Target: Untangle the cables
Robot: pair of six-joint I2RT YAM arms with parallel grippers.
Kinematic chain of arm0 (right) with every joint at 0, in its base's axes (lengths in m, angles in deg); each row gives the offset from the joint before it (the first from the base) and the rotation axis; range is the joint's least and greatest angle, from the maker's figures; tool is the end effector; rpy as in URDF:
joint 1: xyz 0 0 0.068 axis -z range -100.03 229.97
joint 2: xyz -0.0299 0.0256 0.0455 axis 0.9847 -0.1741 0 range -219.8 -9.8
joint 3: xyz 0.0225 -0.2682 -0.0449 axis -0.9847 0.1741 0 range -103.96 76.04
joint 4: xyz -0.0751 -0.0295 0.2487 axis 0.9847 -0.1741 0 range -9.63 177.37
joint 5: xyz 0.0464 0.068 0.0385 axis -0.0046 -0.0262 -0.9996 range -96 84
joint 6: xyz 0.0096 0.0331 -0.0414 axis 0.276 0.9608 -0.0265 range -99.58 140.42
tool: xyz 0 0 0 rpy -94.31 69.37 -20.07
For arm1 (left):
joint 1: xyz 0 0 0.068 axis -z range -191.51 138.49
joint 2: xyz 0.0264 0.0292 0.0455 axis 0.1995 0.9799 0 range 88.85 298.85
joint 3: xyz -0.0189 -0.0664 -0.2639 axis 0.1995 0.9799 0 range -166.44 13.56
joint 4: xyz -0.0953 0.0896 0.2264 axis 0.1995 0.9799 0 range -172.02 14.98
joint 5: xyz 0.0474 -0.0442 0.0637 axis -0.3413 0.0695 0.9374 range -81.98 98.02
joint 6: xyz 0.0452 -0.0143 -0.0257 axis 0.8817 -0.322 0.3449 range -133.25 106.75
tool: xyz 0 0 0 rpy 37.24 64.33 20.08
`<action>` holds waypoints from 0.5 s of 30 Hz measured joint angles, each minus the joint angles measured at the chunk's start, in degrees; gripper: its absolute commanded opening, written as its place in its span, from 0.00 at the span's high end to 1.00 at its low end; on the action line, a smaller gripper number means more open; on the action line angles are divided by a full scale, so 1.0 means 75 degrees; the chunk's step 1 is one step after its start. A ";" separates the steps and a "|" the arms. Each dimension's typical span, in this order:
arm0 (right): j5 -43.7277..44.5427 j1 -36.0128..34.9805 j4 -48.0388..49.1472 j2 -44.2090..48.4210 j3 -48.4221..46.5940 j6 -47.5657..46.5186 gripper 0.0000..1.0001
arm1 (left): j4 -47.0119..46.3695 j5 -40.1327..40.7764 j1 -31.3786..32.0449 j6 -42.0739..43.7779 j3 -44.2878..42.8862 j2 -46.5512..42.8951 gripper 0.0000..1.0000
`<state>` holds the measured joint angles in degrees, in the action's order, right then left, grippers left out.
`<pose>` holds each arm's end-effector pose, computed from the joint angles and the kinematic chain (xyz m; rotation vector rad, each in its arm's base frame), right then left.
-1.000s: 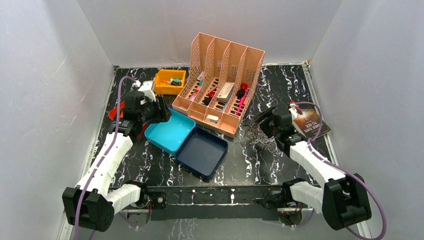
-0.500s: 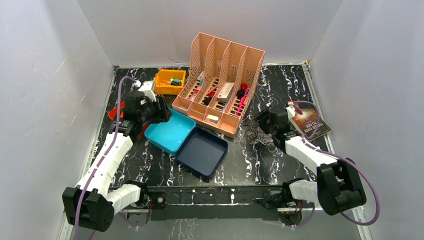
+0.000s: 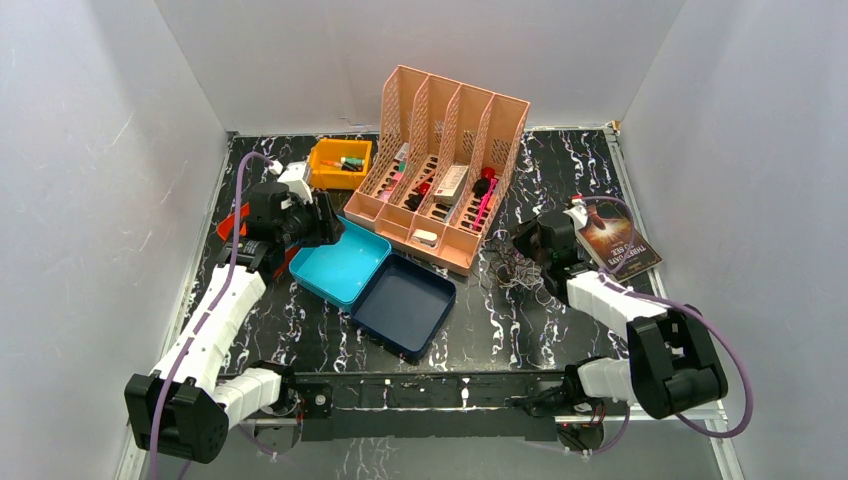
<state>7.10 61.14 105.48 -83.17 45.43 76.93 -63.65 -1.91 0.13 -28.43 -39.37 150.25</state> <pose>0.2523 0.0776 0.1990 0.8000 1.8798 0.6134 0.2359 -0.0549 0.3192 0.0463 2.0637 -0.4682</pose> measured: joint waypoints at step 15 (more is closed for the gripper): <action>-0.0396 0.0003 -0.0163 0.2582 0.0224 -0.1620 1.00 | -0.0393 -0.1151 0.0169 -0.0003 0.0000 -0.0050 0.44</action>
<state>4.13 61.16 104.26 -63.80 47.11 64.78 -66.60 -10.54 1.40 -28.45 -39.37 149.88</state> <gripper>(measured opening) 0.019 0.559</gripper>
